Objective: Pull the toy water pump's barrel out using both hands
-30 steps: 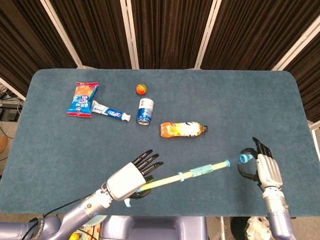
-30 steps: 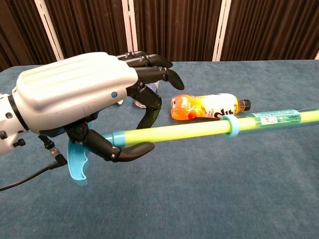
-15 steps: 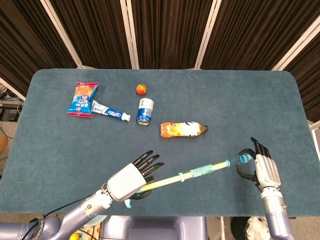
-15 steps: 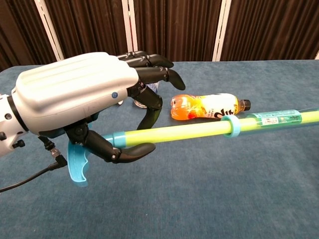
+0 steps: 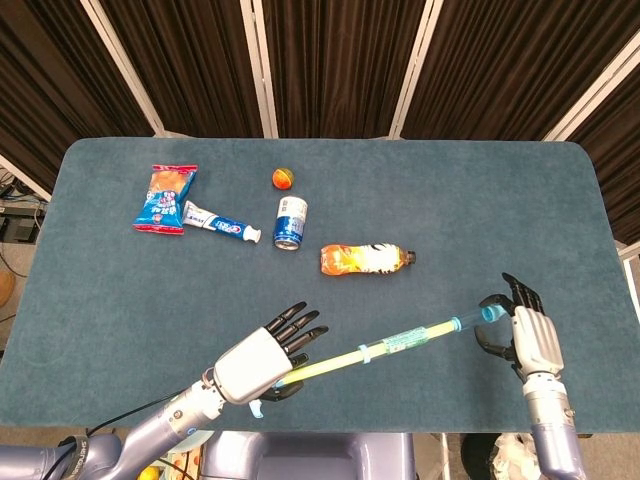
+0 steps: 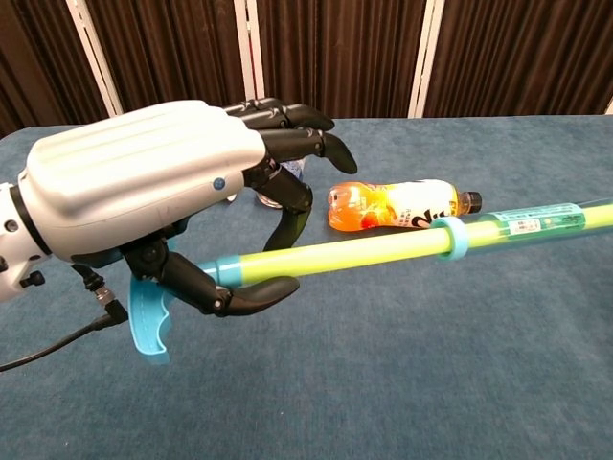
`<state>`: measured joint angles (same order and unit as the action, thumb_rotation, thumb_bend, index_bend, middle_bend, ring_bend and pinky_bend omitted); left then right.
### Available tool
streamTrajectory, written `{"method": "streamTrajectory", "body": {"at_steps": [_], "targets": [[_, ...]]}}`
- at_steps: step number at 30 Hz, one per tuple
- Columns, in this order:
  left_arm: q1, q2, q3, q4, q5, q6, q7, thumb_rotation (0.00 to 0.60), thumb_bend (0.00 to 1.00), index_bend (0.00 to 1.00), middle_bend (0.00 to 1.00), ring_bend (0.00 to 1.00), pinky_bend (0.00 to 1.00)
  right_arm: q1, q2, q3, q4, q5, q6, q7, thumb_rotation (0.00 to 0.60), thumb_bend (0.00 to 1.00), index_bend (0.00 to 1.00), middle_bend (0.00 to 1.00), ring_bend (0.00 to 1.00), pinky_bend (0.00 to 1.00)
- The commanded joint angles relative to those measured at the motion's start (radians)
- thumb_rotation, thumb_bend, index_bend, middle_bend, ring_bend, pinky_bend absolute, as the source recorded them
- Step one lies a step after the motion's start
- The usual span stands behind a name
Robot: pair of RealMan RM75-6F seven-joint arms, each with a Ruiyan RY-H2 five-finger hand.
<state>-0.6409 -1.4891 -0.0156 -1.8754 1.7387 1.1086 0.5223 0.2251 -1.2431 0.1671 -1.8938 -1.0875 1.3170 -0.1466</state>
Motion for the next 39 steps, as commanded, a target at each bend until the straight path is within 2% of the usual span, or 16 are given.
{"method": "streamTrajectory", "body": {"at_steps": [1,9,23,39], "targets": [[0.0,0.0,0.0,0.0,0.0,-0.001,-0.001,0.6,0.39,0.63,0.13,0.0,0.05,-0.002,0.003,0.002,0.006,0.003,0.001,0.004,0.6,0.44,0.69,0.09,0.0,0.0],[0.003,0.004,0.004,0.0,0.004,0.001,-0.004,0.6,0.39,0.63,0.13,0.0,0.05,-0.01,0.015,0.01,0.043,0.009,0.001,0.034,0.6,0.45,0.74,0.11,0.01,0.0],[0.008,0.011,0.016,-0.007,0.021,0.004,-0.012,0.6,0.39,0.63,0.13,0.0,0.05,-0.02,0.039,0.029,0.097,0.036,-0.012,0.075,0.6,0.45,0.77,0.11,0.02,0.0],[0.024,0.077,0.034,-0.01,0.054,0.032,-0.049,0.6,0.39,0.63,0.13,0.0,0.05,-0.021,0.059,0.064,0.139,0.098,-0.029,0.093,0.6,0.45,0.78,0.11,0.02,0.0]]}}
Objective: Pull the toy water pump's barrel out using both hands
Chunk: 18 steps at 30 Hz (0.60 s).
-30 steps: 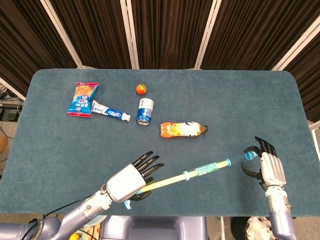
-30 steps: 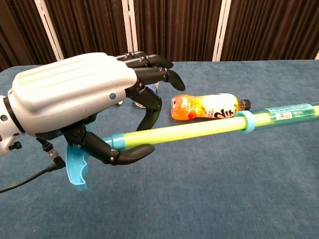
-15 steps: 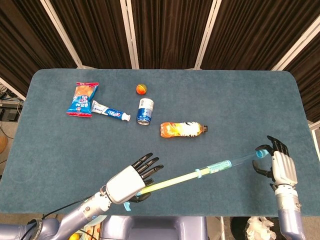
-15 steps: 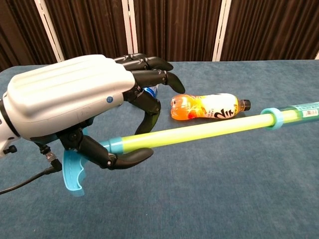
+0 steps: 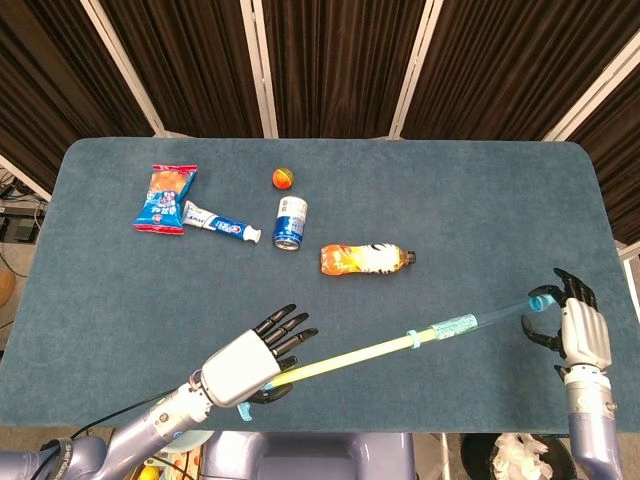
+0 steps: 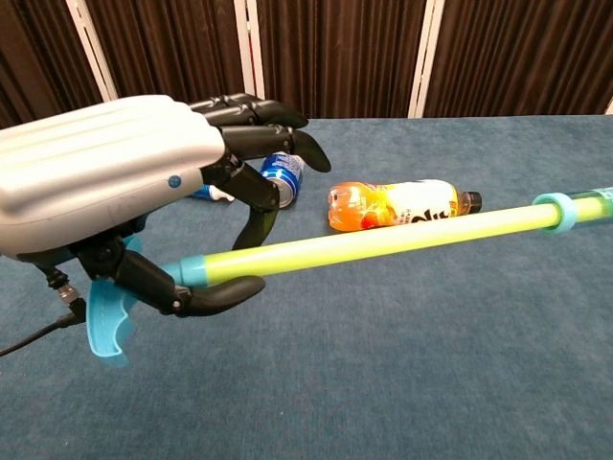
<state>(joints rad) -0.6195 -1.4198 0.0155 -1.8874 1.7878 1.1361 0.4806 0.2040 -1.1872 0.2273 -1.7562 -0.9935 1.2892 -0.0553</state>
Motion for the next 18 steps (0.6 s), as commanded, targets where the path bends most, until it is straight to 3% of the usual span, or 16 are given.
{"method": "streamTrajectory", "body": {"at_steps": [1,18], "targets": [[0.004,0.011,0.003,0.003,0.007,0.007,-0.011,0.6,0.39,0.63,0.13,0.0,0.05,0.0,0.004,0.004,0.002,0.005,-0.002,0.002,0.6,0.45,0.78,0.11,0.02,0.0],[0.021,0.052,0.015,0.021,0.035,0.031,-0.051,0.6,0.39,0.63,0.13,0.0,0.05,-0.002,0.015,0.024,0.033,0.042,-0.013,0.011,0.6,0.45,0.78,0.11,0.02,0.0]]}}
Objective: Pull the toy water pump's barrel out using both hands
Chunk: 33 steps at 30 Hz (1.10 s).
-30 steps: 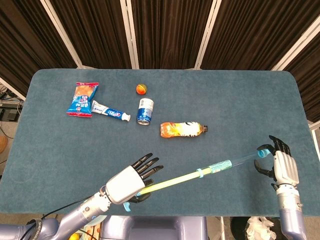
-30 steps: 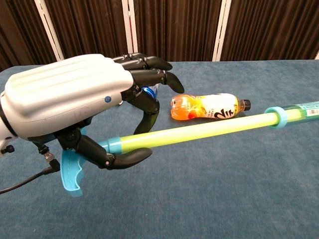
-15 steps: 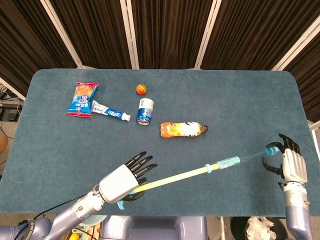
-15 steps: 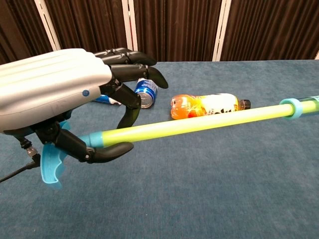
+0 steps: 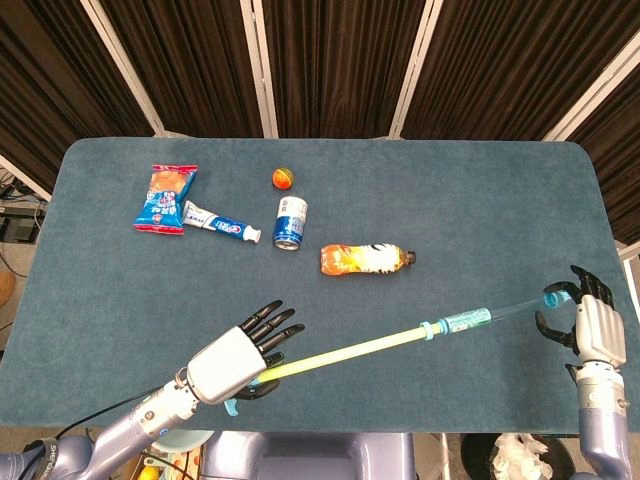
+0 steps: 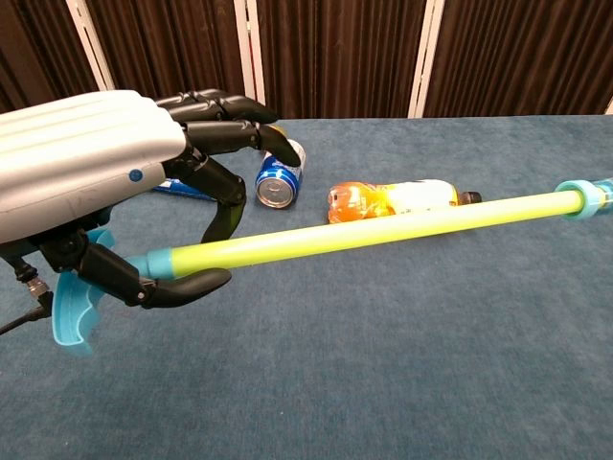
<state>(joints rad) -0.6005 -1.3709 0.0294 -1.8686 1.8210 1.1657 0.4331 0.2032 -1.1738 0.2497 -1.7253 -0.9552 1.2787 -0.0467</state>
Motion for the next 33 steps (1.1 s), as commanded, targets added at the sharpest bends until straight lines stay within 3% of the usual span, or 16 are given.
{"method": "streamTrajectory", "body": {"at_steps": [1,15,18,20,23,26,33], "targets": [[0.003,0.005,0.002,0.003,0.003,0.002,-0.004,0.6,0.39,0.63,0.13,0.0,0.05,-0.001,0.002,0.002,0.003,0.006,-0.004,0.004,0.6,0.45,0.78,0.11,0.02,0.0],[0.013,0.017,0.005,0.016,0.014,0.011,-0.02,0.6,0.38,0.63,0.12,0.0,0.05,-0.006,0.013,-0.005,0.003,0.013,-0.02,0.004,0.6,0.42,0.74,0.09,0.01,0.0],[0.016,0.023,0.006,0.018,0.013,0.012,-0.023,0.6,0.33,0.53,0.09,0.0,0.05,-0.007,0.017,-0.008,-0.001,0.016,-0.024,0.0,0.6,0.4,0.6,0.04,0.0,0.0],[0.017,0.029,0.006,0.018,0.012,0.011,-0.023,0.6,0.27,0.39,0.06,0.0,0.04,-0.005,0.024,-0.014,-0.007,0.021,-0.038,-0.007,0.6,0.37,0.41,0.01,0.0,0.0],[0.019,0.051,0.009,0.011,0.001,-0.002,-0.017,0.6,0.19,0.22,0.02,0.0,0.02,-0.005,0.037,-0.024,-0.017,0.014,-0.052,-0.01,0.6,0.33,0.22,0.0,0.0,0.0],[0.022,0.063,0.008,0.003,-0.007,-0.005,-0.013,0.6,0.17,0.14,0.0,0.0,0.02,-0.006,0.042,-0.029,-0.021,0.005,-0.053,-0.011,0.6,0.32,0.14,0.0,0.0,0.0],[0.041,0.099,0.013,-0.01,-0.028,0.008,-0.022,0.6,0.15,0.06,0.0,0.0,0.02,-0.012,0.053,-0.036,-0.042,-0.019,-0.045,-0.001,0.6,0.3,0.12,0.0,0.0,0.0]]}}
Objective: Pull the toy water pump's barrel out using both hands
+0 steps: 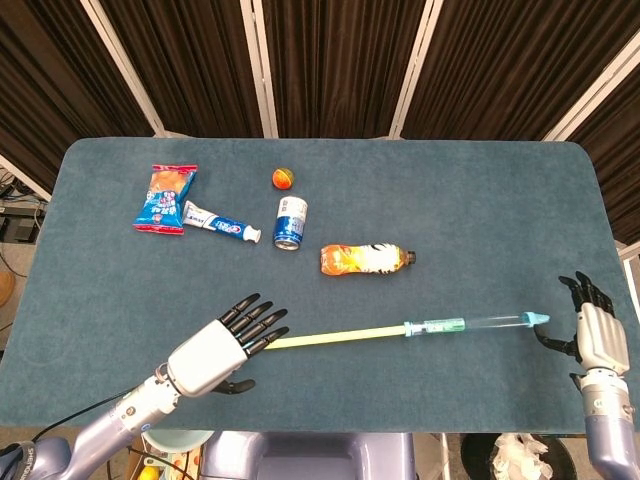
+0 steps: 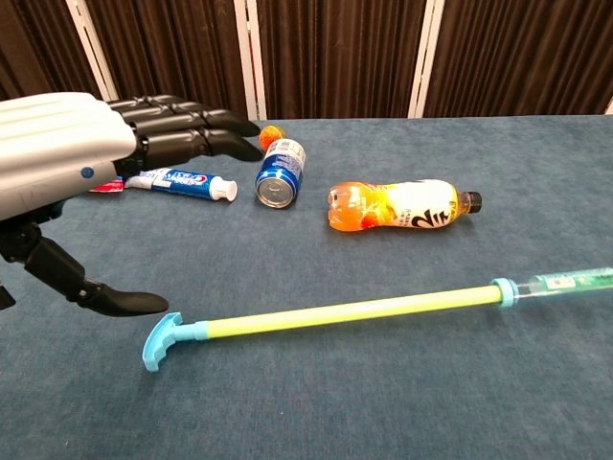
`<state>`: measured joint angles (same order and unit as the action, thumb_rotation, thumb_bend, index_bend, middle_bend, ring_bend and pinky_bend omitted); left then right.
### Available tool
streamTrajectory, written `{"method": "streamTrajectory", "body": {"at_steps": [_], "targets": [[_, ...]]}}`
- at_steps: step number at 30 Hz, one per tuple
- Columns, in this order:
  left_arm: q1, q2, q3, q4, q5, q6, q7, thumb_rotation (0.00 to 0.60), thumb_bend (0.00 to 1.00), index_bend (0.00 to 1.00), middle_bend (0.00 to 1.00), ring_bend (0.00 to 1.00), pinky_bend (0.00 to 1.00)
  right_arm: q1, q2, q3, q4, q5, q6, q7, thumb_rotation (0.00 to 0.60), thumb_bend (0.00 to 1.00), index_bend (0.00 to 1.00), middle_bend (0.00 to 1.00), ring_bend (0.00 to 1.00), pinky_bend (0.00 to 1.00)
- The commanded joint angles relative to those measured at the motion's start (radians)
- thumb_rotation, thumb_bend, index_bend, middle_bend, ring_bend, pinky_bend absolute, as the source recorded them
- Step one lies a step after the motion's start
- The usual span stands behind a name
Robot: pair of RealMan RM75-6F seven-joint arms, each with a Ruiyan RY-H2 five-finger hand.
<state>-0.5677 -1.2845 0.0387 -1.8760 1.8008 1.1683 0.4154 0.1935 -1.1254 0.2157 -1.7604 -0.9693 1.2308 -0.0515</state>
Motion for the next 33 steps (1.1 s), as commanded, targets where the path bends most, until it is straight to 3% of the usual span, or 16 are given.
{"method": "streamTrajectory", "body": {"at_steps": [1,8,19,22,26,33], "targets": [[0.013,0.019,0.006,-0.004,-0.012,0.008,-0.007,0.6,0.15,0.06,0.0,0.0,0.02,-0.004,0.007,-0.003,-0.012,-0.009,0.004,0.007,0.6,0.3,0.12,0.0,0.0,0.0],[0.094,0.058,0.037,-0.03,-0.058,0.098,-0.072,0.6,0.08,0.06,0.0,0.0,0.02,-0.036,0.067,-0.042,-0.081,-0.089,0.017,0.025,0.6,0.2,0.12,0.0,0.0,0.0],[0.319,0.182,0.191,-0.04,-0.075,0.314,-0.185,0.6,0.01,0.0,0.0,0.0,0.01,-0.167,0.2,-0.195,-0.15,-0.403,0.129,0.129,0.6,0.17,0.09,0.0,0.0,0.0],[0.364,0.214,0.224,-0.011,-0.055,0.364,-0.238,0.6,0.01,0.0,0.0,0.0,0.0,-0.207,0.218,-0.238,-0.126,-0.473,0.168,0.164,0.6,0.17,0.04,0.0,0.0,0.0],[0.425,0.211,0.232,0.086,-0.008,0.471,-0.301,0.6,0.01,0.0,0.0,0.0,0.0,-0.257,0.208,-0.271,-0.046,-0.554,0.246,0.229,0.6,0.17,0.02,0.0,0.0,0.0],[0.505,0.205,0.227,0.224,-0.005,0.582,-0.382,0.6,0.01,0.0,0.0,0.0,0.0,-0.307,0.166,-0.271,0.062,-0.611,0.363,0.322,0.6,0.17,0.02,0.0,0.0,0.0]]}}
